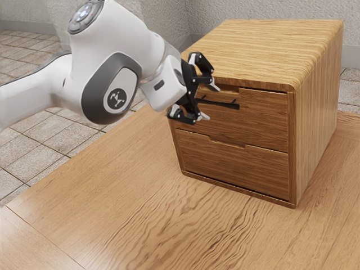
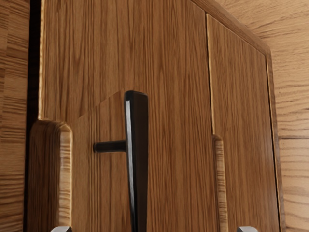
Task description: Pull the drawer handle with one arm to open the drawer
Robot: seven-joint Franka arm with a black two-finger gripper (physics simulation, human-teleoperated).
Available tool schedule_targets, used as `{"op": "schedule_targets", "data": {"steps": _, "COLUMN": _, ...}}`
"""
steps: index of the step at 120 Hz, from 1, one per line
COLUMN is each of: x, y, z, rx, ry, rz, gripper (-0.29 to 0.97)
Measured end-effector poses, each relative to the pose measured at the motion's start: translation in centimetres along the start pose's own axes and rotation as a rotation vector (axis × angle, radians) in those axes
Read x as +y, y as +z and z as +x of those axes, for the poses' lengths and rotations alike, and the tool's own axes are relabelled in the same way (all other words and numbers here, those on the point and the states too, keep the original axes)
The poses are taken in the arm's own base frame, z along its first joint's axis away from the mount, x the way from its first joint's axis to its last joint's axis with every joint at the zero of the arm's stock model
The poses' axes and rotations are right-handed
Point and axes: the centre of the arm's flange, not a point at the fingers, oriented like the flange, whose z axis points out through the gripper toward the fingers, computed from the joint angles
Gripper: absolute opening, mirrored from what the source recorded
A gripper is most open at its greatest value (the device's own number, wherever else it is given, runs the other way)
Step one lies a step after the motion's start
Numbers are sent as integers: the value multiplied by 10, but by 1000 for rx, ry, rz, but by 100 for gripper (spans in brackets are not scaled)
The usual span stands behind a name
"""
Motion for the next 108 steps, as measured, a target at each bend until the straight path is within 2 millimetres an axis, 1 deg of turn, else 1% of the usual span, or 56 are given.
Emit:
{"op": "schedule_targets", "data": {"steps": 7, "x": 0, "y": 3, "z": 2, "rx": 4, "ry": 7, "rz": 2, "gripper": 41}}
{"op": "schedule_targets", "data": {"steps": 33, "x": 0, "y": 1, "z": 14, "rx": 19, "ry": 36, "rz": 16, "gripper": 41}}
{"op": "schedule_targets", "data": {"steps": 63, "x": -1, "y": 4, "z": 3, "rx": 7, "ry": 31, "rz": 17, "gripper": 42}}
{"op": "schedule_targets", "data": {"steps": 108, "x": 1, "y": 8, "z": 3, "rx": 7, "ry": 41, "rz": 10, "gripper": 45}}
